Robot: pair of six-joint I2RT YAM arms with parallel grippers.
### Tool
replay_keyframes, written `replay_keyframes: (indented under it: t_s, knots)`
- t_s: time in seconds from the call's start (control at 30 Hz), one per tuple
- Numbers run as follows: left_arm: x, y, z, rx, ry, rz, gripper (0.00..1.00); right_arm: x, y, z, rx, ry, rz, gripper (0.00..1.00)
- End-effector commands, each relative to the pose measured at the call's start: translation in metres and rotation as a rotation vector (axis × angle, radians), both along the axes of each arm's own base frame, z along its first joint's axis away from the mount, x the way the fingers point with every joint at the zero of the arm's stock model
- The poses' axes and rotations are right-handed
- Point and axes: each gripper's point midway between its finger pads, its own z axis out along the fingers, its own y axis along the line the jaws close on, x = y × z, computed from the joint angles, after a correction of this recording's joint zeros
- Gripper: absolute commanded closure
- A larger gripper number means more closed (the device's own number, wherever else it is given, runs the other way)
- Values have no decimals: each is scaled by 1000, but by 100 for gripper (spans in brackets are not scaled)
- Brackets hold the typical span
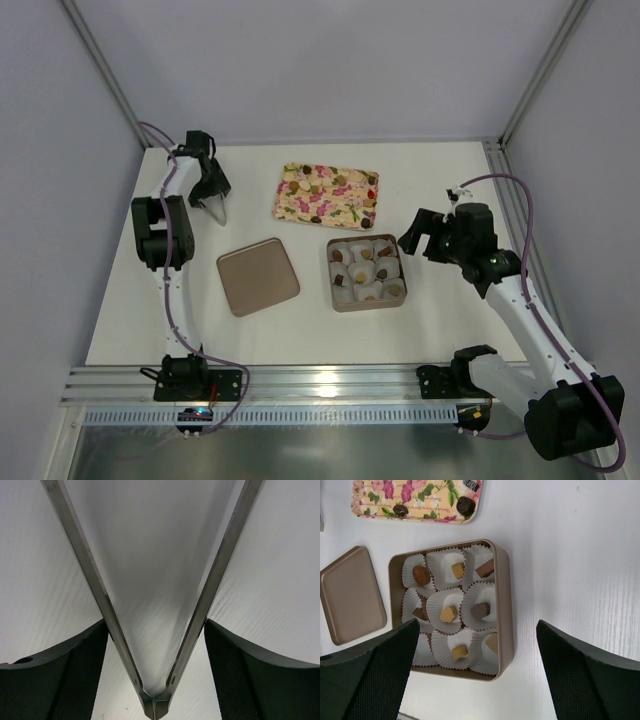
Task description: Pack the chocolate
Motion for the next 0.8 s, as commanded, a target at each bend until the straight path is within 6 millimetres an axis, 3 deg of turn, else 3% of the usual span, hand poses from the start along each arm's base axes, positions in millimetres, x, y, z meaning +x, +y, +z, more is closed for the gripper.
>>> replay_keyframes:
  t_s: [0.0,0.27,0.3,0.37,0.4,0.43,0.5,0.53,0.57,0.7,0.73,0.77]
  knots:
    - [19,0,24,-10,-89,11,23,1,-3,16,-6,-49,-4,2]
    - [19,-4,84,-26,-201,2,16,-2,-4,23,-6,-60,-3,1]
    - [15,-4,106,-28,-238,5,16,-2,-2,24,-2,-60,7,1]
    - [-4,-7,109,-50,-225,26,16,-3,-1,26,5,-62,17,2]
    - [-15,-10,133,-55,-268,27,17,-4,3,27,16,-66,34,2]
    - [-36,-12,120,-72,-228,41,19,-4,4,27,21,-64,40,1]
    - [-57,-19,119,-95,-229,39,24,-6,12,30,47,-67,68,2]
    - [-83,-24,119,-118,-219,32,27,-6,15,30,54,-70,80,2]
    - [-94,-30,115,-136,-211,25,30,-5,18,32,61,-77,88,2]
    - [-156,-63,94,-183,-138,-63,39,-9,47,34,67,-77,170,3]
    - [-178,-64,85,-185,-113,-67,39,-5,52,35,60,-78,173,3]
    - [-188,-64,79,-189,-99,-66,39,-5,58,34,57,-73,189,3]
